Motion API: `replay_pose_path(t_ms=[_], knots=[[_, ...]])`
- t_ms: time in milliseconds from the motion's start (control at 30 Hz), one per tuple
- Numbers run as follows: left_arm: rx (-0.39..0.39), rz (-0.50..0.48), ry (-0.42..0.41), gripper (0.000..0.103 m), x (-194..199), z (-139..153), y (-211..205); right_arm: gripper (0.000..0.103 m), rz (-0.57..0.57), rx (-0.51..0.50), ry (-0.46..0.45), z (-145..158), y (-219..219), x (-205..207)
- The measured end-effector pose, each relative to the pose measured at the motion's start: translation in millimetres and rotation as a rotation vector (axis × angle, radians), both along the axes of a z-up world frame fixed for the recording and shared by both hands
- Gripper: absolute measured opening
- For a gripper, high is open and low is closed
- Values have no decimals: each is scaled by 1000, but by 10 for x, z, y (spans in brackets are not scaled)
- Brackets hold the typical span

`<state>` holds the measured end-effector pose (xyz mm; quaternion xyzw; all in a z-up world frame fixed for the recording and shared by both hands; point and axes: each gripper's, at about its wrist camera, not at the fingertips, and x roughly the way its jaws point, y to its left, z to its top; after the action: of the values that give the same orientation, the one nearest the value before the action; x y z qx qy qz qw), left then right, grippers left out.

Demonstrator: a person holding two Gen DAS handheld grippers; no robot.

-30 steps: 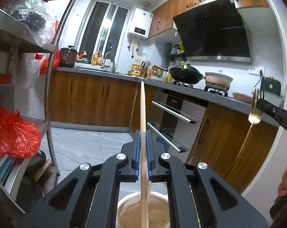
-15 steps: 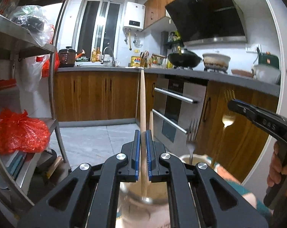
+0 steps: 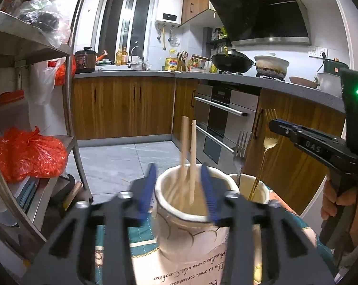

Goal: Organize utensils
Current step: 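Drop the chopstick in the tall holder with left tool while right drops fork in short holder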

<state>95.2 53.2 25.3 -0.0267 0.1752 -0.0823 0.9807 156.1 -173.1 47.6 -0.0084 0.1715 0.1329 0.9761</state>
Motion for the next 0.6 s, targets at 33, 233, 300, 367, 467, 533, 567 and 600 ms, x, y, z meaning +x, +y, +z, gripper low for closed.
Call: replay_pose_path(t_ms=[33,233,300,367,467,533,567,600], knots=[[1,1,2,42,-17,10,10,5,-2,0,5,-2,4,21],[-18,-4,15,49,-122,27,98,7,-29,0,33,-38,-4,92],[-13,-5,23,50,-142,27,115,11,-31,5,47,-53,-15,104],[-7,0,31,50,-142,30,123,12,-35,4,51,-60,-21,105],[-9,7,35,53,-157,45,143,24,-30,17,52,-58,-37,93],[-13,10,34,59,-179,60,148,34,-27,33,43,-42,-68,54],[-14,11,32,61,-194,71,149,36,-24,39,39,-29,-83,31],[-14,14,29,65,-206,82,152,42,-23,42,36,-13,-98,12]])
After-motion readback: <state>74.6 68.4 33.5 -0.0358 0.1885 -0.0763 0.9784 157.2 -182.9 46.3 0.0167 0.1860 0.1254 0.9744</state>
